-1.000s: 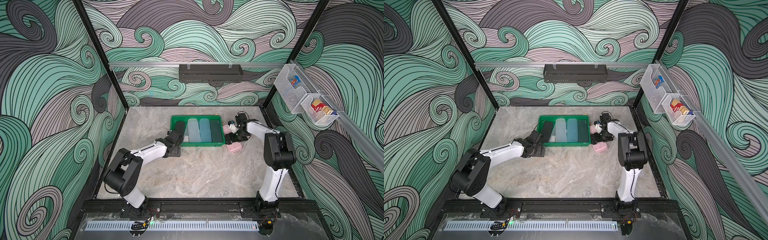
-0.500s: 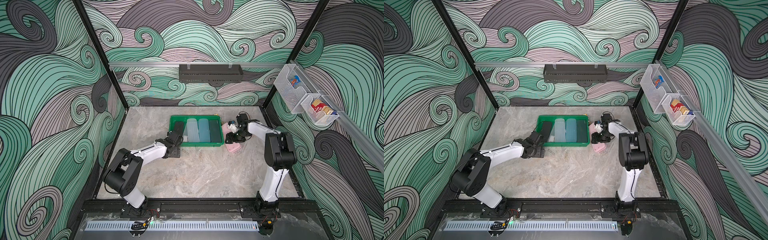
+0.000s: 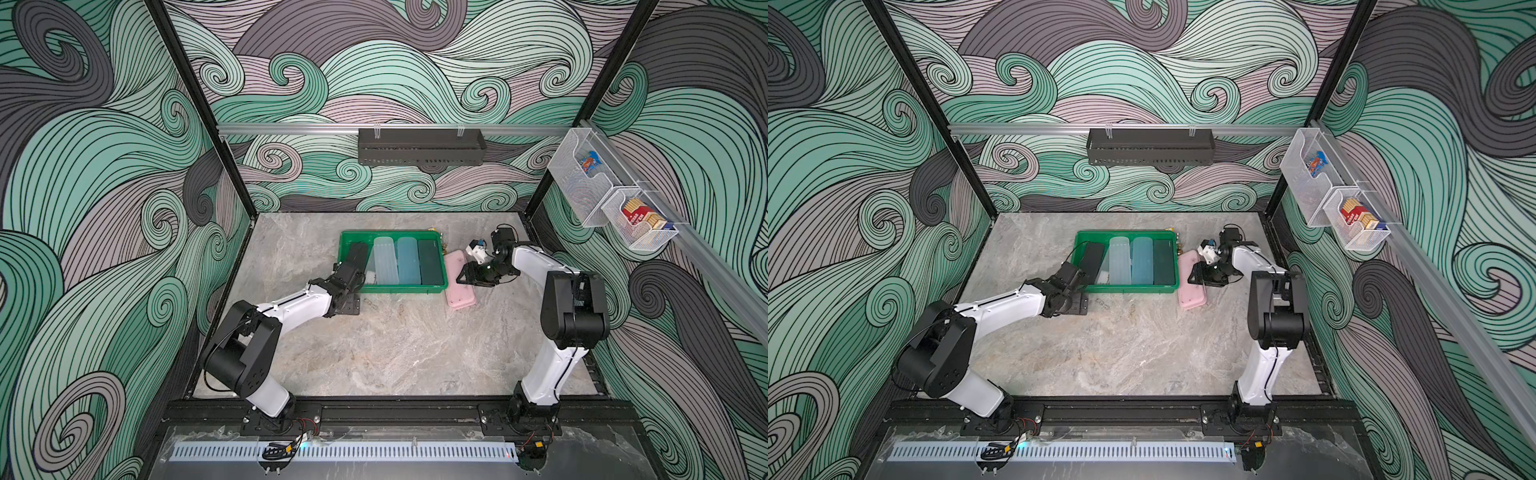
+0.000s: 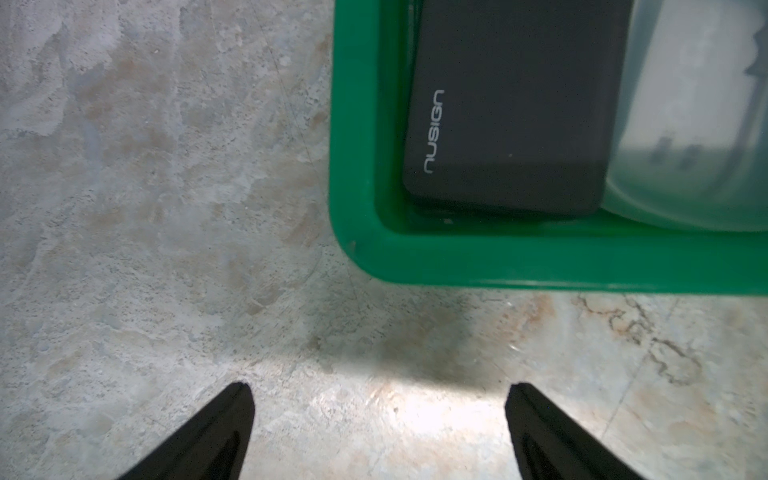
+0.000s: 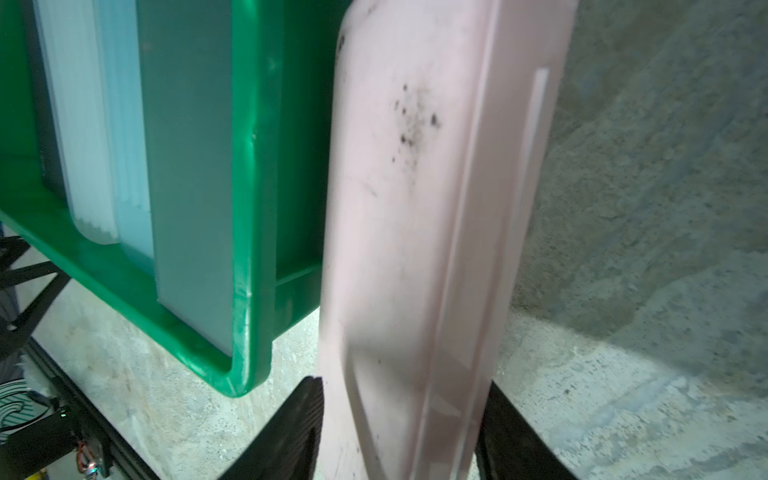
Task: Put the pencil case into the storage box
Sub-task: Pick up the pencil case from the center of the board.
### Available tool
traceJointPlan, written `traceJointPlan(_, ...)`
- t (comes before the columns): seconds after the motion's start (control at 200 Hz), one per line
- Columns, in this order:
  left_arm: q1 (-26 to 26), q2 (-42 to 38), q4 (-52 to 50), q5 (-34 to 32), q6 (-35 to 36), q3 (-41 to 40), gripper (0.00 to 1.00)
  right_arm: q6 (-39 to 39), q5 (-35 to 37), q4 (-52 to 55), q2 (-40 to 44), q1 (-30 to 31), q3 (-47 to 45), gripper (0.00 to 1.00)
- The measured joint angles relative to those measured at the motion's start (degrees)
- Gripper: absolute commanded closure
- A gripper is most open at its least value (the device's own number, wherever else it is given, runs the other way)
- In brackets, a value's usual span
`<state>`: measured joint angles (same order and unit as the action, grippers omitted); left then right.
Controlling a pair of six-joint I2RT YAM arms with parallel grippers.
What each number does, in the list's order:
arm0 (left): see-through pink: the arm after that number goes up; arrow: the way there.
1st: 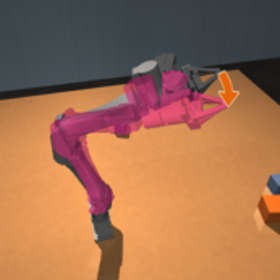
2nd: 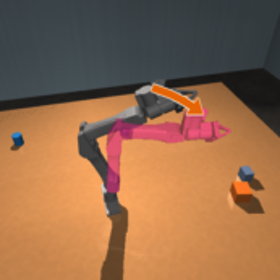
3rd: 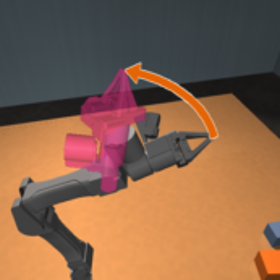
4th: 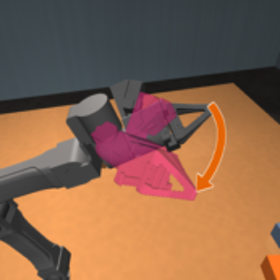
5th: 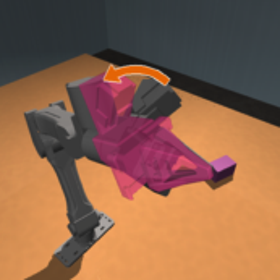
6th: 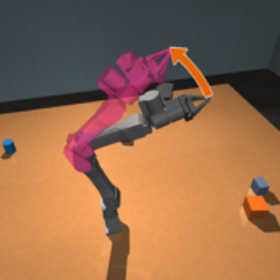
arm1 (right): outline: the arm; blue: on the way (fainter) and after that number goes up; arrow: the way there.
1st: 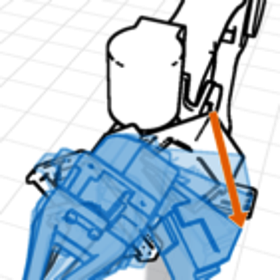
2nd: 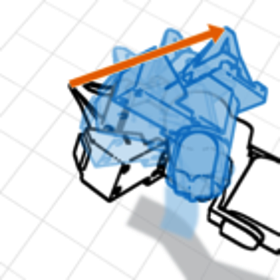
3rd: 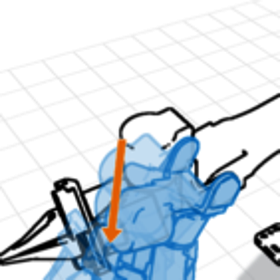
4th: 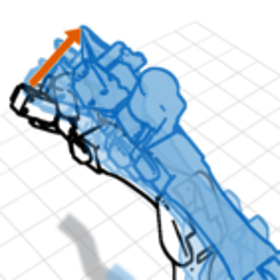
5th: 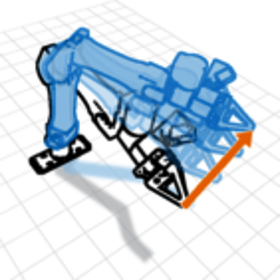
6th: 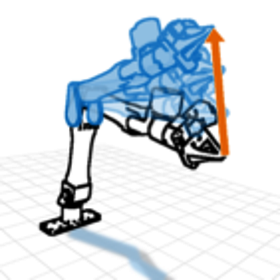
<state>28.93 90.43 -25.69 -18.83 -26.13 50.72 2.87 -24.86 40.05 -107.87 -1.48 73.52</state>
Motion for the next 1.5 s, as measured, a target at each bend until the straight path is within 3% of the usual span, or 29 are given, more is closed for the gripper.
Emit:
traceJointPlan(0.27, 0.0, -0.1, 0.0, 0.0, 0.0, -0.4, 0.01, -2.4, -8.9, -1.4, -3.3, -0.4, -0.5, 0.65)
traceJointPlan(0.665, 0.0, -0.4, 0.0, 0.0, 0.0, -0.4, 0.01, -4.2, -9.8, -2.1, -3.1, -0.5, -2.2, 0.84)
traceJointPlan(1.046, 0.0, -3.0, -0.1, 0.0, 0.0, -0.4, 0.01, -5.1, -9.3, -1.9, 6.9, -4.7, -6.9, 0.90)
traceJointPlan(1.501, 0.0, -7.8, -2.3, 0.0, 0.0, -0.2, 0.01, -10.1, -11.5, -1.4, 16.7, -4.2, -7.0, 0.96)
